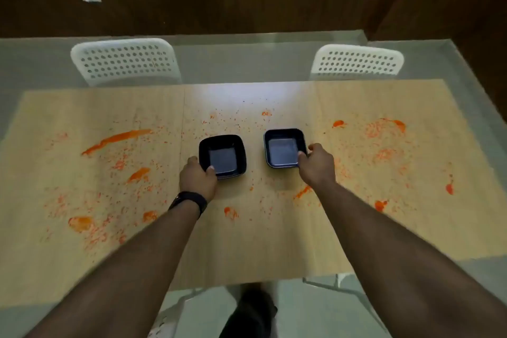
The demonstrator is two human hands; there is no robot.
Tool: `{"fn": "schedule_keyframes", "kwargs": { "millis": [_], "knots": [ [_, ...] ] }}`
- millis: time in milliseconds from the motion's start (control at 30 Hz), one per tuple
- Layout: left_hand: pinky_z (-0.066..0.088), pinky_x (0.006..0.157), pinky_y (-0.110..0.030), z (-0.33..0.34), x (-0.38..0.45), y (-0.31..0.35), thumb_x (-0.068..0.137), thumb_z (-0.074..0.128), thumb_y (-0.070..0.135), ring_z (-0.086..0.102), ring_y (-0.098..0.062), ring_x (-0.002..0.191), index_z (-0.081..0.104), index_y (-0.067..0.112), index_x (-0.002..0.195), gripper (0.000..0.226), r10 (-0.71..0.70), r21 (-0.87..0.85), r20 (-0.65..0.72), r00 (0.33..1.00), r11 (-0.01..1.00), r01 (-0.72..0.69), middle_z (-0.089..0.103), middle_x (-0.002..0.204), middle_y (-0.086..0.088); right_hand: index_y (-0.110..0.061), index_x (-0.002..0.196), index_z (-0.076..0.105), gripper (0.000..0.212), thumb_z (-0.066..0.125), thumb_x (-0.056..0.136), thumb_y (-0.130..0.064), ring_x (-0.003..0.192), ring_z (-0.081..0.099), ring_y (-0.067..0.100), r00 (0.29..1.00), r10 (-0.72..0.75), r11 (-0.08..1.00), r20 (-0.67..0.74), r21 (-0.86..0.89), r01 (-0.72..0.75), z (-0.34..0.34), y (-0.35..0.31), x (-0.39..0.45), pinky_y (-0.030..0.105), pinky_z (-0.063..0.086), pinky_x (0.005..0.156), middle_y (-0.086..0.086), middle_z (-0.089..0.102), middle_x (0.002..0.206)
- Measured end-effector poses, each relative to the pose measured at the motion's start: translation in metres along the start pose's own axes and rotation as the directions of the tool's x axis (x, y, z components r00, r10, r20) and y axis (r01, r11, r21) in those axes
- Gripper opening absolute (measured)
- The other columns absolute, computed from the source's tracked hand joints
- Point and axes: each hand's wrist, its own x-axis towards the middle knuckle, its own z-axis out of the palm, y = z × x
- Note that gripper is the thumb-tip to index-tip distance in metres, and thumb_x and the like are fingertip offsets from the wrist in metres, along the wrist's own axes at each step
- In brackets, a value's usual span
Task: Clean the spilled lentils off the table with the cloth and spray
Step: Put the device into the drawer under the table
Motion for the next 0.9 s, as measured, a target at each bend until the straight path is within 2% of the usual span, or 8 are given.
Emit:
{"fn": "schedule_keyframes", "kwargs": {
  "millis": [200, 300, 367, 533, 667, 733, 833, 900],
  "knots": [
    [0.045, 0.070, -0.033, 0.018, 0.033, -0.001, 0.103, 0.053, 0.011, 0.059, -0.030, 0.083, 0.067, -0.001, 0.109, 0.019, -0.087, -0.011, 0.000, 0.996, 0.996, 0.087, 0.069, 0.100, -0.018, -0.002, 0.103, 0.069, 0.017, 0.054, 0.100, -0.009, 0.080, 0.059, 0.026, 0.998, 0.055, 0.998, 0.042, -0.012, -0.055, 0.017, 0.001, 0.035, 0.024, 0.037, 0.053, 0.015, 0.070, 0.100],
    [0.056, 0.069, -0.038, 0.021, 0.035, 0.002, 0.101, 0.054, 0.009, 0.066, -0.035, 0.079, 0.067, 0.000, 0.097, 0.016, -0.045, -0.042, 0.001, 0.999, 0.998, 0.045, 0.068, 0.088, -0.015, -0.004, 0.089, 0.070, 0.018, 0.053, 0.095, -0.005, 0.073, 0.067, 0.028, 1.000, 0.006, 0.995, -0.009, 0.100, -0.005, 0.018, -0.006, 0.030, 0.031, 0.052, 0.054, 0.011, 0.070, 0.082],
    [0.062, 0.071, -0.043, 0.025, 0.032, 0.007, 0.101, 0.054, 0.010, 0.069, -0.034, 0.077, 0.069, 0.004, 0.098, 0.016, -0.024, -0.100, 0.011, 1.000, 0.995, 0.025, 0.070, 0.088, -0.013, -0.006, 0.091, 0.072, 0.020, 0.053, 0.096, -0.006, 0.069, 0.071, 0.028, 0.997, -0.072, 0.975, -0.015, 0.211, 0.074, 0.018, -0.018, 0.018, 0.043, 0.062, 0.059, 0.009, 0.071, 0.077],
    [0.061, 0.078, -0.039, 0.027, 0.020, 0.031, 0.102, 0.054, 0.009, 0.068, -0.026, 0.083, 0.072, 0.005, 0.115, 0.022, 0.045, -0.204, 0.048, 0.998, 0.978, -0.034, 0.074, 0.097, -0.011, -0.006, 0.100, 0.074, 0.021, 0.052, 0.100, -0.006, 0.074, 0.071, 0.021, 0.979, -0.197, 0.953, 0.055, 0.246, 0.178, 0.034, -0.053, 0.000, 0.045, 0.064, 0.062, 0.006, 0.072, 0.084],
    [0.063, 0.069, -0.042, 0.026, 0.004, 0.032, 0.101, 0.057, 0.010, 0.071, -0.024, 0.072, 0.074, 0.007, 0.116, 0.023, 0.081, -0.267, 0.077, 0.994, 0.962, -0.058, 0.074, 0.086, -0.007, -0.004, 0.090, 0.073, 0.020, 0.056, 0.097, -0.013, 0.069, 0.066, 0.022, 0.994, -0.110, 0.977, -0.007, 0.181, 0.110, 0.039, -0.047, -0.013, 0.031, 0.054, 0.053, 0.009, 0.071, 0.081],
    [0.064, 0.062, -0.046, 0.027, -0.006, 0.024, 0.101, 0.058, 0.011, 0.072, -0.024, 0.064, 0.074, 0.010, 0.112, 0.020, 0.078, -0.303, 0.082, 0.994, 0.952, -0.050, 0.075, 0.081, -0.006, -0.007, 0.100, 0.074, 0.022, 0.059, 0.096, -0.023, 0.075, 0.065, 0.024, 0.992, -0.119, 0.988, -0.028, 0.091, 0.121, 0.037, -0.036, -0.021, 0.027, 0.051, 0.057, 0.008, 0.070, 0.089],
    [0.064, 0.058, -0.046, 0.028, -0.033, 0.016, 0.103, 0.057, 0.011, 0.073, -0.025, 0.063, 0.074, 0.011, 0.114, 0.019, 0.088, -0.368, 0.091, 0.992, 0.929, -0.049, 0.076, 0.085, -0.007, -0.011, 0.128, 0.064, 0.035, 0.056, 0.097, -0.025, 0.092, 0.068, 0.027, 0.981, -0.124, 0.985, 0.151, 0.139, 0.103, 0.031, -0.018, -0.036, 0.044, 0.063, 0.073, 0.011, 0.068, 0.111],
    [0.064, 0.058, -0.044, 0.028, -0.059, 0.013, 0.105, 0.054, 0.010, 0.073, -0.027, 0.066, 0.073, 0.011, 0.115, 0.022, 0.101, -0.425, 0.100, 0.990, 0.904, -0.049, 0.076, 0.089, -0.010, -0.014, 0.129, 0.059, 0.030, 0.050, 0.101, -0.018, 0.090, 0.071, 0.031, 0.941, -0.090, 0.950, 0.327, 0.311, -0.017, 0.023, -0.008, -0.054, 0.043, 0.063, 0.062, 0.013, 0.067, 0.114]
  ]
}}
